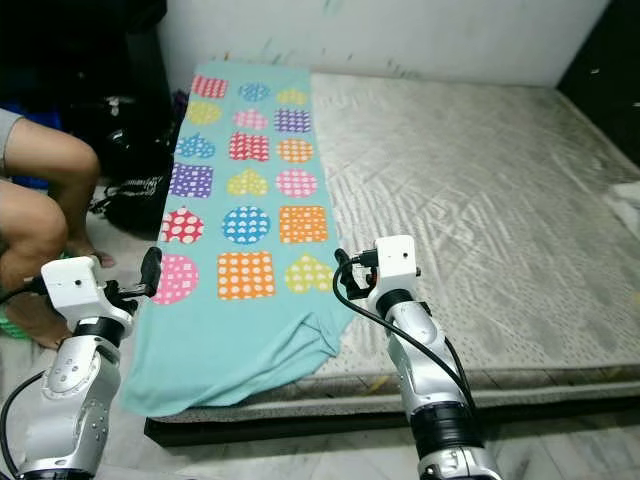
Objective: Clean up the room
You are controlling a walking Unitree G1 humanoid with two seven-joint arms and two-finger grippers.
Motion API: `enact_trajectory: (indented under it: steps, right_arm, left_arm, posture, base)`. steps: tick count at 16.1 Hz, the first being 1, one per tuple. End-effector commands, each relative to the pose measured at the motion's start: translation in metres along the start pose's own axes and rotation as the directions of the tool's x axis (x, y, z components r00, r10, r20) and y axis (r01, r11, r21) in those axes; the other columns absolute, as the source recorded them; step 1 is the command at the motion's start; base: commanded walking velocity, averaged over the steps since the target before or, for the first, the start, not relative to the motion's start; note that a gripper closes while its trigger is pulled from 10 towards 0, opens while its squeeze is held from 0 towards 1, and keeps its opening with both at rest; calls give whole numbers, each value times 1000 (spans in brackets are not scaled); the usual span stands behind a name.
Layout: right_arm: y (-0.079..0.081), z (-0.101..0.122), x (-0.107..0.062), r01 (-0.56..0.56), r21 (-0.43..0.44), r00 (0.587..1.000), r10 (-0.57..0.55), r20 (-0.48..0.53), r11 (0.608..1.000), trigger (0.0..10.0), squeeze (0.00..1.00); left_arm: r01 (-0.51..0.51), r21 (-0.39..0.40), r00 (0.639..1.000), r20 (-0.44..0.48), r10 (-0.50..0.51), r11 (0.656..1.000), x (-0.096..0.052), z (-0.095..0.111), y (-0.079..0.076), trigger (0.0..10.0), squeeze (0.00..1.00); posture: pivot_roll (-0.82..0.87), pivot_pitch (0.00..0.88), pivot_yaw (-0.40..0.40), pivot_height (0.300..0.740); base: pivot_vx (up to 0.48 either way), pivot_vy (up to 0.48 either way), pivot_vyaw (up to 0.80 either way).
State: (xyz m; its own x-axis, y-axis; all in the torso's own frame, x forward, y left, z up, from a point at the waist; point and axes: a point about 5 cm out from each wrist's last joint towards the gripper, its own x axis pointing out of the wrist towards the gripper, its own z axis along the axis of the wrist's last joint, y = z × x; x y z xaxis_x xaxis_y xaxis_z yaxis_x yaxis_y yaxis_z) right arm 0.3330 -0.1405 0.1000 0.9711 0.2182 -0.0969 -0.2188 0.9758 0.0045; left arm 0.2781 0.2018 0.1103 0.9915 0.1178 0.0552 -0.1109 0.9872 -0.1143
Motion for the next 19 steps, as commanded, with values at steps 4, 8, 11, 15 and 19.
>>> enact_trajectory:
  steps: [4,8,11,15,19]
  right_arm:
    - [-6,-3,-1,21,11,1000,-21,-19,1000,10000,0]
    - [-7,-3,0,24,11,1000,-24,-20,1000,10000,0]
    - [-8,-4,0,23,13,999,-23,-23,1000,10000,0]
    - [-7,-5,0,18,13,999,-17,-34,1000,10000,0]
    - [-7,-5,0,20,4,999,-20,-35,1000,10000,0]
  left_arm:
    - [3,1,1000,4,-3,1000,1,2,-2,10000,0]
    - [1,-3,1000,5,-1,1000,3,2,-5,10000,0]
    - [-5,-9,1000,1,5,1000,3,1,-4,10000,0]
    - [8,-25,1000,-2,-8,1000,3,0,-5,10000,0]
    - [10,-29,1000,-4,-10,1000,3,0,-6,10000,0]
  posture:
    - [-19,76,-104,740]
    - [-18,73,-105,740]
    - [-16,69,-107,740]
    - [-18,69,-109,740]
    - [-20,73,-109,740]
  base:
    - [159,0,0]
    - [0,0,0]
    - [0,0,0]
    - [0,287,0]
    - [0,477,0]
